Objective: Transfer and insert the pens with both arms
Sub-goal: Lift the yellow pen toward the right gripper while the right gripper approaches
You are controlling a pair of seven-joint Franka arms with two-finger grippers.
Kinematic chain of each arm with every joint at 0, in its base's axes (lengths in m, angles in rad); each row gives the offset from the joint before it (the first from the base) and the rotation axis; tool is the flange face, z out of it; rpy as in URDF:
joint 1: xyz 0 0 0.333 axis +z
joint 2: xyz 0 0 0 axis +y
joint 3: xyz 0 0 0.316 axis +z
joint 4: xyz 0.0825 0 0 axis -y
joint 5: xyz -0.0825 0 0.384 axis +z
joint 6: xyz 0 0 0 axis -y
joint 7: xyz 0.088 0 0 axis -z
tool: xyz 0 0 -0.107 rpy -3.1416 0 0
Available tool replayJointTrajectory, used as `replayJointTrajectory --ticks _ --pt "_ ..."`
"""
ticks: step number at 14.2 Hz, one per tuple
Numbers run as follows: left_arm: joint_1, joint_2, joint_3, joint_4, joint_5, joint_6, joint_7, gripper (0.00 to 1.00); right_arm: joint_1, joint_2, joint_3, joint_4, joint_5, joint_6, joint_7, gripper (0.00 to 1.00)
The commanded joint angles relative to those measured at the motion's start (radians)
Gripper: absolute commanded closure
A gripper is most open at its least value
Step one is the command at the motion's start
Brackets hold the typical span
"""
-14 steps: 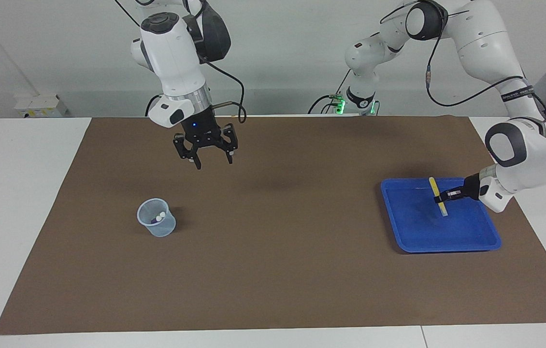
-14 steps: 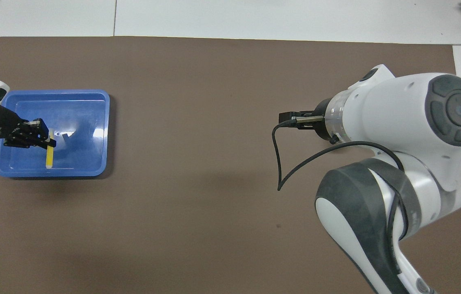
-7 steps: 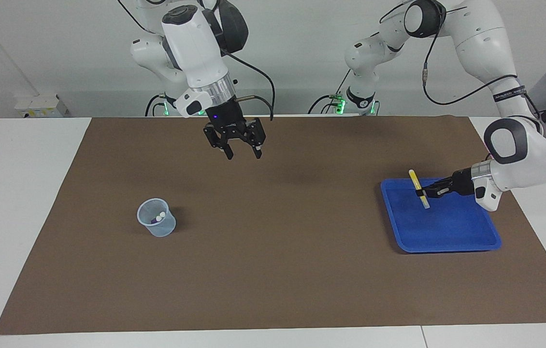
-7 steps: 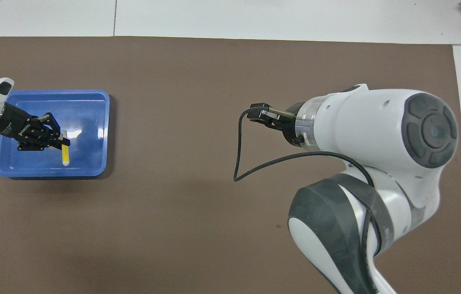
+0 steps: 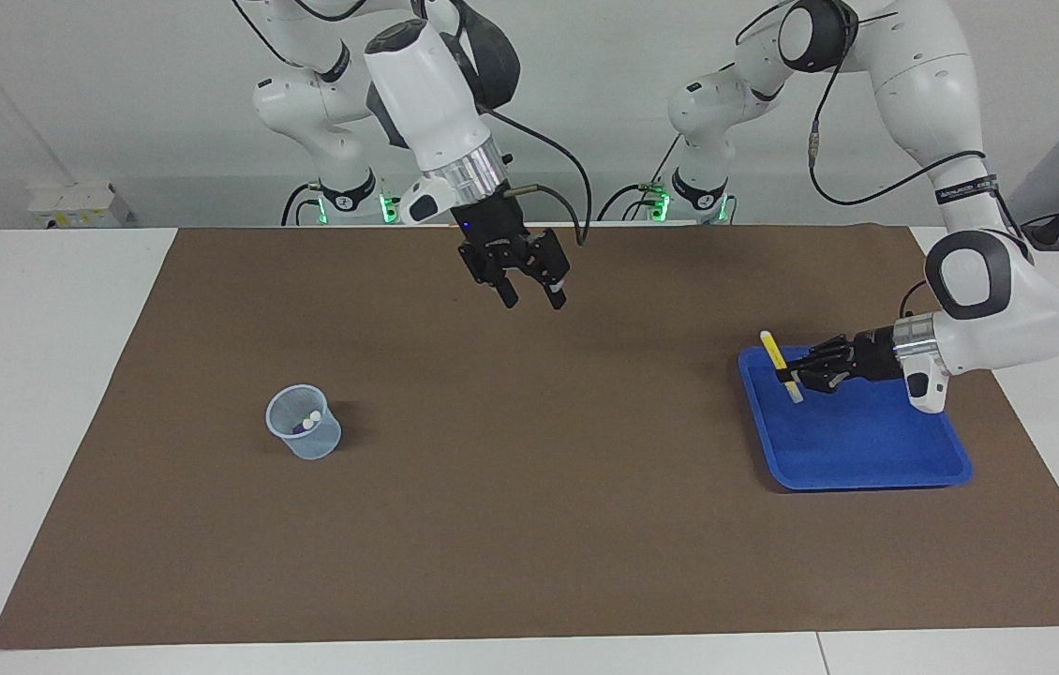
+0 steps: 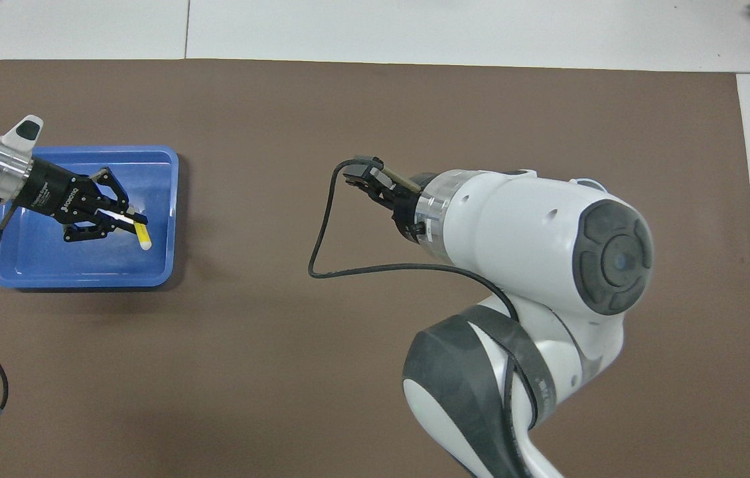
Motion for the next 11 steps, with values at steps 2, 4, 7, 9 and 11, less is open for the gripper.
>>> replayJointTrajectory --ticks 2,4,7,9,11 --pt "-0.032 -0.016 0.005 -0.008 -0.093 -0.014 -0.123 1.00 0.020 0.037 0.003 -0.001 0.030 0.078 0.025 0.14" --pt "-0.041 -0.016 0.007 -0.011 -0.133 -0.008 -0.151 1.00 0.042 0.060 0.003 0.005 0.032 0.119 0.040 0.14" --pt "-0.079 -0.021 0.007 -0.014 -0.205 -0.002 -0.224 1.00 0.070 0.095 0.003 0.010 0.033 0.179 0.077 0.14" --pt "-0.102 -0.022 0.005 -0.017 -0.252 0.012 -0.257 1.00 0.089 0.100 0.003 0.019 0.035 0.181 0.103 0.14" --pt "-0.139 -0.021 0.005 -0.017 -0.292 0.039 -0.292 1.00 0.096 0.127 0.003 0.040 0.033 0.193 0.129 0.14"
